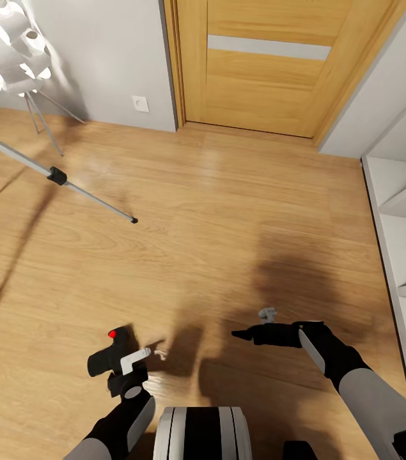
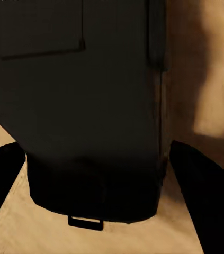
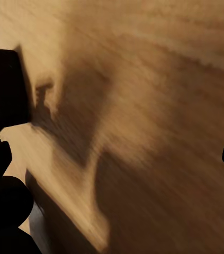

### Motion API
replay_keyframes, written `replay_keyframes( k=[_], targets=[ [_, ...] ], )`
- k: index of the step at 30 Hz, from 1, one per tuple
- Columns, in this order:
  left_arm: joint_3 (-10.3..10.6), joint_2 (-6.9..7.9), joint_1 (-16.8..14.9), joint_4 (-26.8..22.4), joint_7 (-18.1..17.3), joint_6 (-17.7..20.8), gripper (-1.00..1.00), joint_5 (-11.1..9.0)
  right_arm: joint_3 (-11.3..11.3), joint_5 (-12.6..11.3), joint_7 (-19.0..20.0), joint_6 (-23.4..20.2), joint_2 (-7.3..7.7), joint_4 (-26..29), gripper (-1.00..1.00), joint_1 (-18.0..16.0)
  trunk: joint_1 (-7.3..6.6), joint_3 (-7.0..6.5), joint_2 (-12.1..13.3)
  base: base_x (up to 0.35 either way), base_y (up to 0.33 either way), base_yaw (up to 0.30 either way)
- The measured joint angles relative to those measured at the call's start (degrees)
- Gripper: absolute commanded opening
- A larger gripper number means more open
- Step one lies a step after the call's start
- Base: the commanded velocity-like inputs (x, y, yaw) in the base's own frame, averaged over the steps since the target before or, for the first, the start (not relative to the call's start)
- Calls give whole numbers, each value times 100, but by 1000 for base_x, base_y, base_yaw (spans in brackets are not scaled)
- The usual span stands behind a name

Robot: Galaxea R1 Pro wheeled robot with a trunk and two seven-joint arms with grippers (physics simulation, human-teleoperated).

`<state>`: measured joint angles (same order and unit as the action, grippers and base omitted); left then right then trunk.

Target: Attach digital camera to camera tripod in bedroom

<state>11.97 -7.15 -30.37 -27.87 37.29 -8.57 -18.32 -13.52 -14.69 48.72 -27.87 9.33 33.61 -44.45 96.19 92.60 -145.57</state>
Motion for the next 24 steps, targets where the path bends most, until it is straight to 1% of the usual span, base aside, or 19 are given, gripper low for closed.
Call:
replay_keyframes(
  k=[12, 15, 16, 17, 18, 19, 20, 21, 22, 24],
  targets=[
    [0, 33, -1, -17, 3, -32, -100, 4, 0, -2, 0, 0, 0, 0, 100, 0, 0, 0, 0, 0, 0, 0],
    [30, 24, 0, -208, 67, -53, -100, 39, 0, -3, 6, 0, 0, 0, 100, 0, 0, 0, 0, 0, 0, 0],
    [43, 18, -1, -339, 101, -46, -100, 60, 0, -3, 7, 0, 0, 0, 100, 0, 0, 0, 0, 0, 0, 0],
    [35, 0, 2, -850, 307, 42, -100, 40, 47, -3, 8, 0, 0, 0, 100, 0, 0, 1, 0, 0, 0, 0],
    [79, -8, -3, -1537, 432, 223, -100, 108, 79, -4, 8, 0, 0, 0, 100, 0, -1, -1, 0, 0, 0, 0],
    [107, -12, -4, -1956, 572, 487, -100, 132, 101, -4, 8, 0, 0, 0, 100, 0, -1, -1, 0, 0, 0, 0],
    [154, -14, -4, -2544, 815, 1049, -100, 50, 124, -2, 8, 1, 0, 0, 100, 0, 0, -1, 0, 0, 0, 0],
    [180, -15, -4, -2813, 897, 1274, -100, 55, 130, -2, 8, 0, 0, 0, 100, 0, 0, -1, 0, 0, 0, 0],
    [213, -16, -4, -3171, 1046, 1730, -100, 41, 135, 1, 8, 1, 0, 0, 100, 0, 0, -1, 0, 0, 0, 0],
    [238, -19, -2, -3515, 1168, 2153, -100, 20, 139, 1, 8, 0, 0, 0, 100, 0, 0, -1, 0, 0, 0, 0]
  ],
)
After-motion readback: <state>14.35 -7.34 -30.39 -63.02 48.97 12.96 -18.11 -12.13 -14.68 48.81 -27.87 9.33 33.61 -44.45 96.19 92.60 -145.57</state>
